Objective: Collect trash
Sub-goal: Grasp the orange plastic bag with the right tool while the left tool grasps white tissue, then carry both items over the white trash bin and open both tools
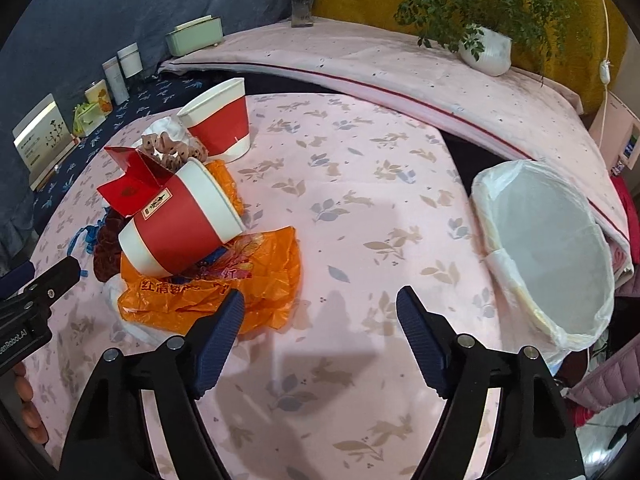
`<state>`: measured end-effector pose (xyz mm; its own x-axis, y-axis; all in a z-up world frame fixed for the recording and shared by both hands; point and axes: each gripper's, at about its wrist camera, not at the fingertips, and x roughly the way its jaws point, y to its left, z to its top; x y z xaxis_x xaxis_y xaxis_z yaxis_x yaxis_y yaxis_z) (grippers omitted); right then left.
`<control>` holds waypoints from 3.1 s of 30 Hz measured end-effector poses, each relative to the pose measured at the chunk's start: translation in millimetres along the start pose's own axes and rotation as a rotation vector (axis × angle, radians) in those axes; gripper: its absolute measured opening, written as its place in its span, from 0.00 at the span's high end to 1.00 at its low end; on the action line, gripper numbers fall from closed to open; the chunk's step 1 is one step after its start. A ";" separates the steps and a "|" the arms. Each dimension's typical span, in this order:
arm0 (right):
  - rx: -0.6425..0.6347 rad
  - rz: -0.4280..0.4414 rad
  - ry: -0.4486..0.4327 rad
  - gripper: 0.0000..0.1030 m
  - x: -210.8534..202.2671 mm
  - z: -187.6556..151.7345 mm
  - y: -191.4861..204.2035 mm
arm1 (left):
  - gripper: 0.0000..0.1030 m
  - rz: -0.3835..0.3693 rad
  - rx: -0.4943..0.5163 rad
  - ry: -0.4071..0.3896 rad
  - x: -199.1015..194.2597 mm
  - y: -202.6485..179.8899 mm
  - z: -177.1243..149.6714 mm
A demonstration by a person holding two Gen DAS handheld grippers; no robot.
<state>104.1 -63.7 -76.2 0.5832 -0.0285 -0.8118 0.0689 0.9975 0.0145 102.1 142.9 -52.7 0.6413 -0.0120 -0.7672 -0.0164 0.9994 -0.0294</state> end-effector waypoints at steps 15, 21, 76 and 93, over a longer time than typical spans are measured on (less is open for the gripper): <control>-0.003 0.111 0.095 0.83 42.8 -2.1 30.8 | 0.07 -0.032 -0.031 0.051 23.1 17.0 -11.1; 0.009 0.108 0.055 0.88 21.0 -0.9 18.7 | 0.08 -0.101 0.015 0.056 14.1 -11.3 -21.6; 0.295 -0.189 -0.173 0.89 -75.8 12.9 -246.0 | 0.89 -0.551 0.326 -0.019 -51.3 -302.2 26.2; 0.355 -0.208 -0.130 0.76 -46.1 10.6 -276.6 | 0.29 -0.522 0.345 -0.045 -31.4 -343.3 26.8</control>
<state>66.7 -339.0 -36.5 0.6230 -0.2569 -0.7388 0.4565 0.8864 0.0766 108.1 -199.0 -1.3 0.5297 -0.5078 -0.6794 0.5514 0.8148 -0.1791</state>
